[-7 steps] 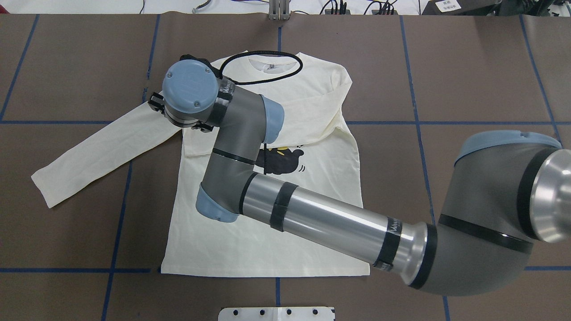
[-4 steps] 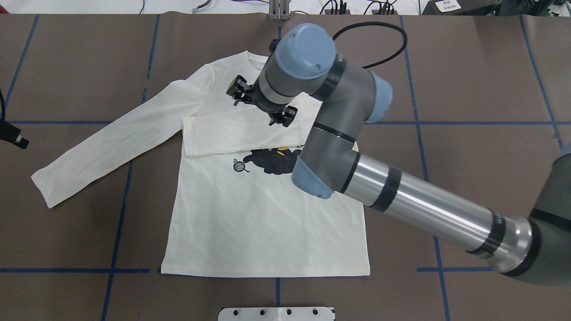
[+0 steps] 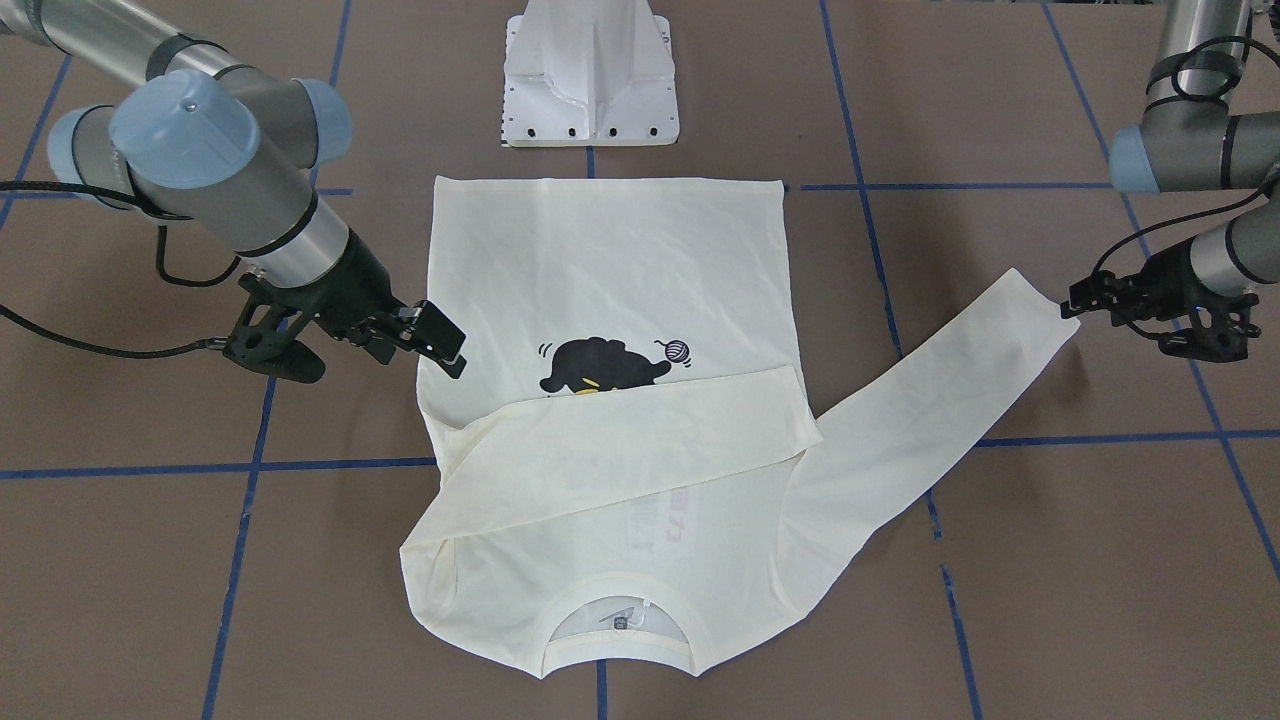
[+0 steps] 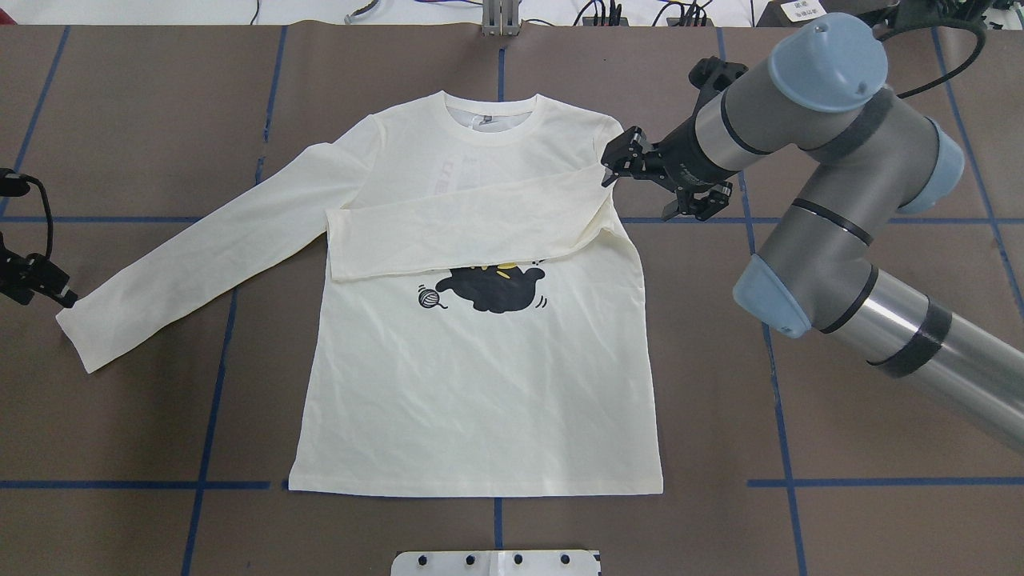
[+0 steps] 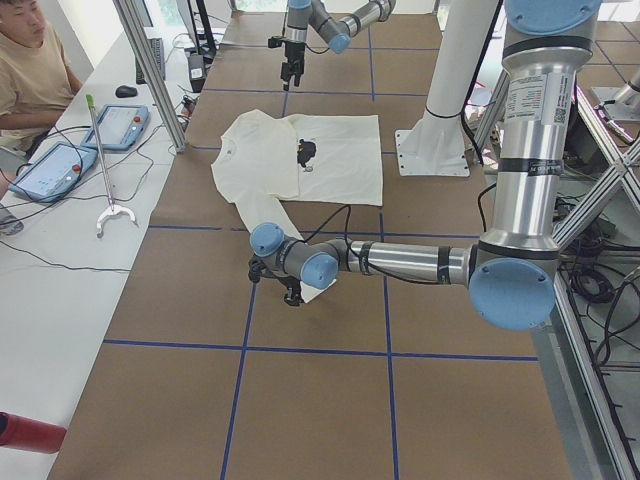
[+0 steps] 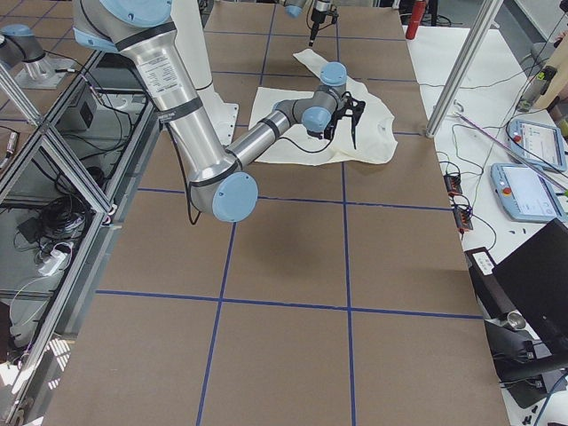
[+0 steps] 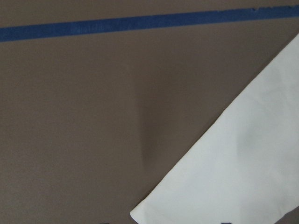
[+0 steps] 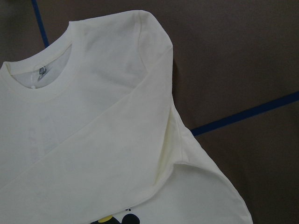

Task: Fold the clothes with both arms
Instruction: 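Release the sleeve and raise the right gripper while the left gripper approaches the other sleeve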

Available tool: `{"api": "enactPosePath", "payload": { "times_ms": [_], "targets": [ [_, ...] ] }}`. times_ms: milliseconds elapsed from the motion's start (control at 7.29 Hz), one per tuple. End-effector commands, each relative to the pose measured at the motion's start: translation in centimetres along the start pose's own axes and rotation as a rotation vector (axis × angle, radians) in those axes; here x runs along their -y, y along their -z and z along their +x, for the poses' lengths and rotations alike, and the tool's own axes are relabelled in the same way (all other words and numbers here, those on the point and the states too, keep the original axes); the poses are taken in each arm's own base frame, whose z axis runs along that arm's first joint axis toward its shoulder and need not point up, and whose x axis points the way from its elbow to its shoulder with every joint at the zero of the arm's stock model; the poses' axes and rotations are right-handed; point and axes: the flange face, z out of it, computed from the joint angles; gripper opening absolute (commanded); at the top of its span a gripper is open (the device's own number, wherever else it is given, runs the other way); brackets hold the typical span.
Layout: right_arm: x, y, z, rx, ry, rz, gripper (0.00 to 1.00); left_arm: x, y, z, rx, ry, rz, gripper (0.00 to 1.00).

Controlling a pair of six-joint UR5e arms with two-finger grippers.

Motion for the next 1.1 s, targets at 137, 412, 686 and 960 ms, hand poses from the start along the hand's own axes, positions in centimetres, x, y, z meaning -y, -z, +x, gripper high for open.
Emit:
{"api": "enactPosePath", "payload": {
  "times_ms": [137,412,686,960],
  "targets": [
    [0.2,0.6,1.5,-0.006,0.007,-0.001,0.99,-0.2,-1.8,0.3,0.026,0.01,-0.025,0.65],
    [0.2,0.6,1.5,-0.006,0.007,0.0,0.99,-0.3,-2.7,0.3,0.034,0.005,-0.039,0.6],
    [0.2,0.7,1.4,-0.004,0.008,0.001,0.99,-0.3,-2.7,0.2,0.043,0.004,-0.036,0.59],
    [0.0,1.0,1.3,0.001,0.012,0.003,0.99,-0.3,-2.9,-0.1,0.044,0.007,-0.039,0.46]
  ]
}}
